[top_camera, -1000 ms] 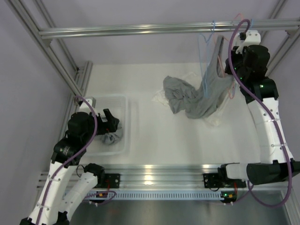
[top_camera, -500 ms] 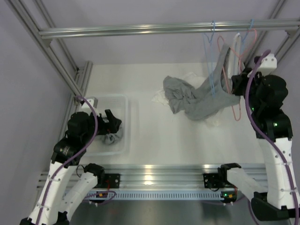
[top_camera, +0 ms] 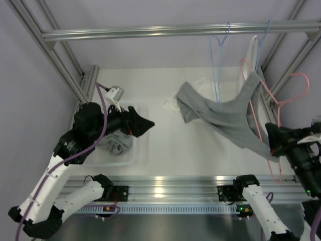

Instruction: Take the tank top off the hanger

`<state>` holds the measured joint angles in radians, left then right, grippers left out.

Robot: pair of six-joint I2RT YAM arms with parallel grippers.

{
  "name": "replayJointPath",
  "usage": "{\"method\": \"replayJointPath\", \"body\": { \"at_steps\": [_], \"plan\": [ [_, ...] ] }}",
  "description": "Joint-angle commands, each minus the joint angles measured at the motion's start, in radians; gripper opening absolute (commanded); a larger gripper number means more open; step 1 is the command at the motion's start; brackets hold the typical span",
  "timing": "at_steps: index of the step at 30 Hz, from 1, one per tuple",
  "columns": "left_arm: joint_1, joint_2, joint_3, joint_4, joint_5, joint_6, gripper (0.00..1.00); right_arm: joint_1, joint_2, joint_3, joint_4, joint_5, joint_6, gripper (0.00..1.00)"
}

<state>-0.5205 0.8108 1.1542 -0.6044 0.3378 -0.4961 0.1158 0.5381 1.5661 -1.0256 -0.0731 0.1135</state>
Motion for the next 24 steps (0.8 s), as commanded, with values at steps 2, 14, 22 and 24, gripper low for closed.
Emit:
{"method": "replayJointPath", "body": {
  "at_steps": [2,14,22,24],
  "plan": [
    [-0.364,0.141,0.192,0.104,-0.156,0.039,0.99,0.025,-0.061,0.063,-0.076,-0.29,0.018,0.0],
    [-0.9,0.539,0.575,0.238,-0.779,0.363,0.99,0.079,-0.01,0.207,-0.068,-0.505,0.067,0.0],
    [-0.914,0.593,0.621,0.316,-0.792,0.465,0.84,0.085,0.002,0.153,-0.067,-0.499,0.069,0.0],
    [-0.914,0.588,0.618,0.325,-0.819,0.479,0.84,0.085,0.01,0.143,-0.067,-0.505,0.068,0.0]
  ]
}}
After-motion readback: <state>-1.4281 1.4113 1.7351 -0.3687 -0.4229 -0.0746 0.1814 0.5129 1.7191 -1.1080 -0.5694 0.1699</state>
